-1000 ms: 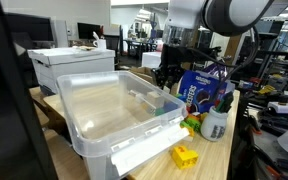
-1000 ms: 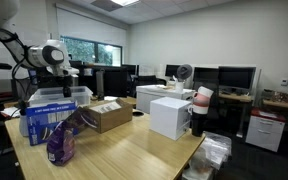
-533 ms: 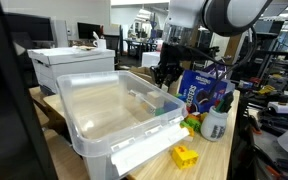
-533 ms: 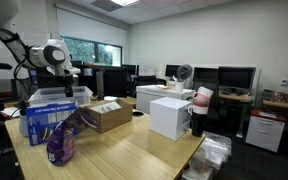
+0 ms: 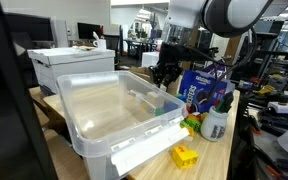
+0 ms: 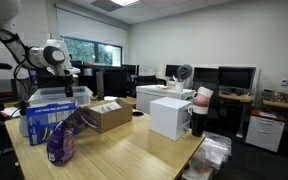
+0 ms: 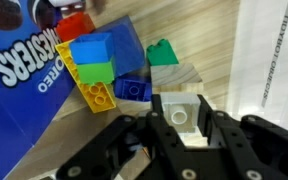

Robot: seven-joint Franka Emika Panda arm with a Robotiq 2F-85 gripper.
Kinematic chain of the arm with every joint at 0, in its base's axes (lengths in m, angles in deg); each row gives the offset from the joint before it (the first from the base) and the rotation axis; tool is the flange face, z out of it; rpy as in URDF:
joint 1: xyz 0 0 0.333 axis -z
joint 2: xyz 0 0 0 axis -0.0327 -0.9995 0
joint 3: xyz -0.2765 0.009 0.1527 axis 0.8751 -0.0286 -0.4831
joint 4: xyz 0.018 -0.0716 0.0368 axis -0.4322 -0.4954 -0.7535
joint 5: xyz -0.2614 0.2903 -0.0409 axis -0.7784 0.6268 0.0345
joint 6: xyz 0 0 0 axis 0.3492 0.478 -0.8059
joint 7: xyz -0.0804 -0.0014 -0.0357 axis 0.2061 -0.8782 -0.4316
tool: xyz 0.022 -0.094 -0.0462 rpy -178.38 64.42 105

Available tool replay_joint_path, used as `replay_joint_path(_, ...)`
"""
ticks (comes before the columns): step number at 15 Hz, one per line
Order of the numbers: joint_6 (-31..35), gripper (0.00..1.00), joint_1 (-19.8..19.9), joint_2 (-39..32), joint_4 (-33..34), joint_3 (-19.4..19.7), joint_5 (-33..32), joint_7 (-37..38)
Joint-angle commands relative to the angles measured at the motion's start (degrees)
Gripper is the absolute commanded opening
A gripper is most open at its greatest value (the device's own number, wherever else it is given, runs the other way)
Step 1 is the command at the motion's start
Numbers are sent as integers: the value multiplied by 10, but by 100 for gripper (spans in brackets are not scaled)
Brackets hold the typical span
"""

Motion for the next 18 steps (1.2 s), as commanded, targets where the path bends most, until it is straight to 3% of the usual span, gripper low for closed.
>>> replay_joint_path(1, 21, 10, 6, -6, -6, -8, 3, -8)
replay_joint_path(15, 19, 12, 1, -25, 4, -7, -5, 2)
replay_joint_path(16, 18, 60, 1, -25, 4, -8, -2, -1)
replay_joint_path(18, 18, 62, 0, -25, 4, -8, -1, -1)
